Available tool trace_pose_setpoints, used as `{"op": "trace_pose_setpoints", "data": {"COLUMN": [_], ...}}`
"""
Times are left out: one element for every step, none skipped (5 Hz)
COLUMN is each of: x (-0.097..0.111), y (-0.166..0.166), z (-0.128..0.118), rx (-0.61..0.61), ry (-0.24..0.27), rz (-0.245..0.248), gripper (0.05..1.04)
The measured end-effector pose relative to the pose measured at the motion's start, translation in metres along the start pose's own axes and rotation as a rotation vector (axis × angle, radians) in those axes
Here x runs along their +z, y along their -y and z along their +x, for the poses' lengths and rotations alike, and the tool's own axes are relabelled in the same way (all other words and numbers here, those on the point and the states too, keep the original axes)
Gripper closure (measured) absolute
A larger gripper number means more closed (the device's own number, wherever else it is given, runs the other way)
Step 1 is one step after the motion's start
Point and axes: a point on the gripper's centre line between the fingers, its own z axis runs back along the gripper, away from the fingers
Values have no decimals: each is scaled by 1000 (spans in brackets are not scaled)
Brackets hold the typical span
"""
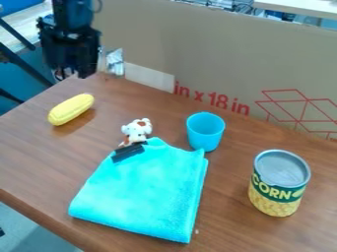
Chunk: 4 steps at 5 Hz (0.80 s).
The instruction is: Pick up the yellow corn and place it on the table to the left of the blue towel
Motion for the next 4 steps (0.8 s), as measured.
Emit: {"op": "trace_pose_setpoints", "data": {"x": [-22,-41,-51,-61], "y": [-27,-48,-59,-56], "z": [13,26,31,38], "rx": [24,-46,-134,-161], "ry": [-68,-107,-82,-30], "rz": [13,29,37,33], "gripper": [82,82,82,82]}}
